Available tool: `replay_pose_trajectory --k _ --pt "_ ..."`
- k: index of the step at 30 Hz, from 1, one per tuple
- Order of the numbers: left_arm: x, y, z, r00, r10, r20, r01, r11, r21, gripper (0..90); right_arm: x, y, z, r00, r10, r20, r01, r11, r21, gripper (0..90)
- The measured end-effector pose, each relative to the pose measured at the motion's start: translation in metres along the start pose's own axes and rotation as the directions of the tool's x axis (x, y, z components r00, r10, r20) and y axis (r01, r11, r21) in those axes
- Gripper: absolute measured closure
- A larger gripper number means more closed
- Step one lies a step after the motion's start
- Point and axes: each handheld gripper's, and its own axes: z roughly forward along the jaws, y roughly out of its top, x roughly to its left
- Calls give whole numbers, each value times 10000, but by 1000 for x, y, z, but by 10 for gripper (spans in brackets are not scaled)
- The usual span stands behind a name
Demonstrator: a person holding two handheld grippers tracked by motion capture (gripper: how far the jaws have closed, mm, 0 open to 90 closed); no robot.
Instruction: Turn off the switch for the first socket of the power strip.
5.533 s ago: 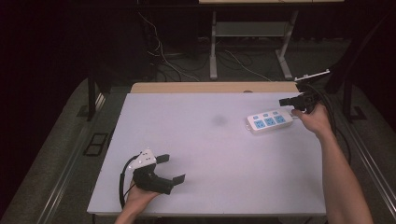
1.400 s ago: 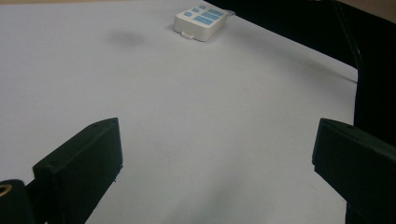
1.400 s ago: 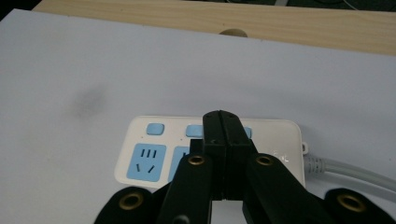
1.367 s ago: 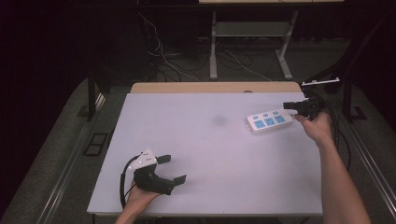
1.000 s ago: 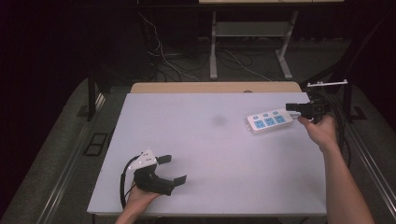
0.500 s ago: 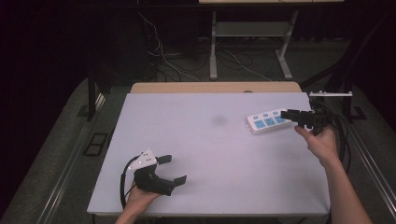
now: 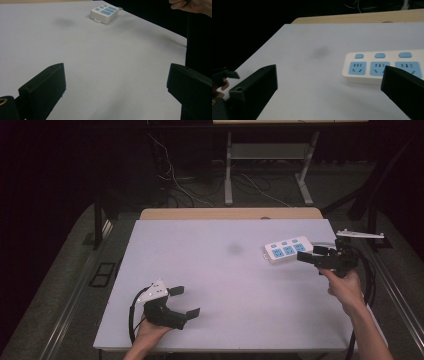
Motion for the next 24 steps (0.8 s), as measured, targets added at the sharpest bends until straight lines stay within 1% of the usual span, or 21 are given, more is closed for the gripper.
replay_pose_trajectory --k 5,8,15,19,20,22,24 --pt "0 0 0 10000 5 10 -5 10000 -1 9 11 -9 -3 9983 -266 -521 265 9996 -26 4" --pt "0 0 0 10000 -4 3 4 10000 -10 9 18 -14 -4 9963 -454 -723 457 9990 19 4" --pt "0 0 0 10000 2 16 -2 10000 1 9 29 -27 -5 9909 -666 -1169 702 9972 272 4" --pt "0 0 0 10000 -6 21 6 10000 12 9 32 -34 -4 9889 -758 -1274 821 9956 447 4" --pt "0 0 0 10000 -9 17 9 10000 11 9 33 -38 -3 9880 -808 -1314 885 9946 541 4" --pt "0 0 0 10000 -5 7 5 10000 14 9 33 -41 -2 9879 -826 -1311 907 9942 572 4" --pt "0 0 0 10000 -9 -2 9 10000 24 9 35 -47 -2 9865 -886 -1376 986 9928 676 4"
